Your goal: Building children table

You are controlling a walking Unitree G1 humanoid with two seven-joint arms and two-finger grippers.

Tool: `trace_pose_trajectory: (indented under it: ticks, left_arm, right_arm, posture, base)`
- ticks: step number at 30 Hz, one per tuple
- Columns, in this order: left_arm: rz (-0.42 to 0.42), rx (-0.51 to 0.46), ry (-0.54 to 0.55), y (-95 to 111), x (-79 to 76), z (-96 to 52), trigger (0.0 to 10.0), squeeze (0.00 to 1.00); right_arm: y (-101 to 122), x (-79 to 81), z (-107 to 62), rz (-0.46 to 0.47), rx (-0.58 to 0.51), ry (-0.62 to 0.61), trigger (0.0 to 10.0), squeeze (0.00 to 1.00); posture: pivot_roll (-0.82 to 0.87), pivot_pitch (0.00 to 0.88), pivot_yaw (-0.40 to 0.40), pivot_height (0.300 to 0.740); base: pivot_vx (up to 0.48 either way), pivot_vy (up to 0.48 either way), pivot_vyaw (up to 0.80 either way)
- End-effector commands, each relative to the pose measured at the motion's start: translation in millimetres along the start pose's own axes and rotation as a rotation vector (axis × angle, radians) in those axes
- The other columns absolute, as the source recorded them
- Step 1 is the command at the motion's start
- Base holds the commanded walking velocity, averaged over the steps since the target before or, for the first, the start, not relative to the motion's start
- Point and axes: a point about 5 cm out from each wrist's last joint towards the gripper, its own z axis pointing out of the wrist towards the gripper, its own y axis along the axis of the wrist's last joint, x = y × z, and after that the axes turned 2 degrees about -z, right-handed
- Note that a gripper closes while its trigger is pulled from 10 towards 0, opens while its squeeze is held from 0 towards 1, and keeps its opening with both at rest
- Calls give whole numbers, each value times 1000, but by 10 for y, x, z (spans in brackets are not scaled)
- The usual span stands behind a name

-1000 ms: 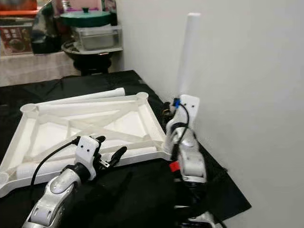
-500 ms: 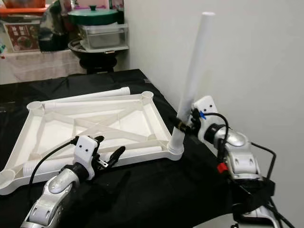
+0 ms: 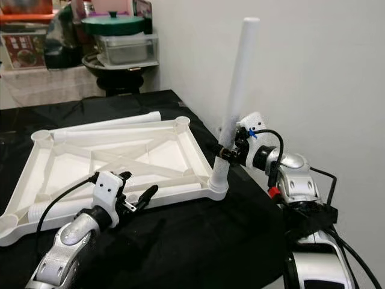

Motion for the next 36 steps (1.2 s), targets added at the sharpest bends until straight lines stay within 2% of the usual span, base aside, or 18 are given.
trace_pose_trajectory:
  ticks: [1, 2, 3, 6, 7, 8, 9, 19, 22, 25, 26, 27, 28, 30, 31, 32, 34, 36]
  left_arm:
    - [3, 9, -3, -27, -18, -8, 10000, 0]
    - [3, 9, -3, -27, -18, -8, 10000, 0]
    - [2, 10, -1, -32, -14, -10, 10000, 0]
    - [2, 10, -1, -32, -14, -10, 10000, 0]
    - [2, 11, 1, -38, -11, -14, 10000, 0]
    - [2, 11, 1, -38, -11, -14, 10000, 0]
    - [1, 12, 1, -45, -14, -17, 10000, 0]
    - [4, 15, 4, -56, -6, -28, 10000, 0]
    - [5, 19, 4, -70, -6, -50, 10000, 0]
    - [4, 26, 6, -93, -12, -53, 10000, 0]
    - [4, 26, 6, -93, -12, -53, 10000, 0]
    - [3, 26, 7, -91, -19, -45, 10000, 0]
    - [-2, 17, 8, -67, -32, -27, 10000, 0]
    - [-8, 7, 9, -38, -46, -8, 10000, 0]
    - [-6, 6, 10, -30, -36, -4, 10000, 0]
    - [-6, 6, 10, -30, -36, -4, 10000, 0]
    - [2, 10, 12, -37, 0, -15, 10000, 0]
    - [6, 12, 14, -41, 17, -20, 10000, 0]
  right_arm:
    - [36, 60, 78, -10, -28, 69, 10000, 0]
    - [36, 60, 78, -10, -28, 69, 10000, 0]
    - [34, 51, 65, -19, -23, 79, 8039, 0]
    - [34, 51, 65, -19, -23, 79, 8039, 0]
    - [44, 21, 52, -23, -22, 71, 1882, 0]
    - [44, 21, 52, -23, -22, 71, 1882, 0]
    - [71, -22, 32, -23, -30, 61, 0, 0]
    - [105, -92, -37, -7, -62, -6, 0, 0]
    - [81, -29, 43, 36, -71, -147, 0, 0]
    - [-226, -31, 60, 348, -14, -913, 0, 0]
    - [-226, -31, 60, 348, -14, -913, 0, 0]
    - [-361, 6, -10, 435, 37, -1102, 0, 0]
    - [-492, 169, 6, 520, 61, -1164, 0, 0]
    - [-592, 349, 47, 596, 72, -1176, 0, 0]
    - [-564, 564, 185, 595, 78, -1107, 0, 0]
    - [-564, 564, 185, 595, 78, -1107, 0, 0]
    - [-402, 885, 391, 548, 64, -976, 0, 0]
    - [-321, 982, 456, 526, 49, -916, 0, 0]
  posture:
    - [74, 0, -56, 740]
    - [74, 0, -56, 740]
    - [71, 0, -60, 740]
    - [71, 0, -60, 740]
    - [69, 0, -59, 740]
    - [69, 0, -59, 740]
    - [66, 0, -58, 740]
    - [63, 0, -66, 740]
    - [50, 0, -69, 740]
    - [59, 0, -58, 740]
    - [59, 0, -58, 740]
    - [63, 0, -59, 740]
    - [74, 0, -65, 740]
    - [74, 0, -65, 740]
    - [71, 0, -58, 740]
    - [71, 0, -58, 740]
    - [67, 0, -64, 740]
    - [67, 0, -66, 740]
  base:
    - [0, 0, 0]
    - [0, 0, 0]
    - [0, 0, 0]
    - [0, 0, 0]
    - [0, 0, 0]
    - [0, 0, 0]
    - [0, 0, 0]
    - [0, 0, 0]
    - [0, 0, 0]
    - [0, 0, 0]
    - [0, 0, 0]
    - [0, 0, 0]
    - [0, 0, 0]
    - [0, 0, 0]
    - [0, 0, 0]
    - [0, 0, 0]
    - [0, 0, 0]
    - [0, 0, 0]
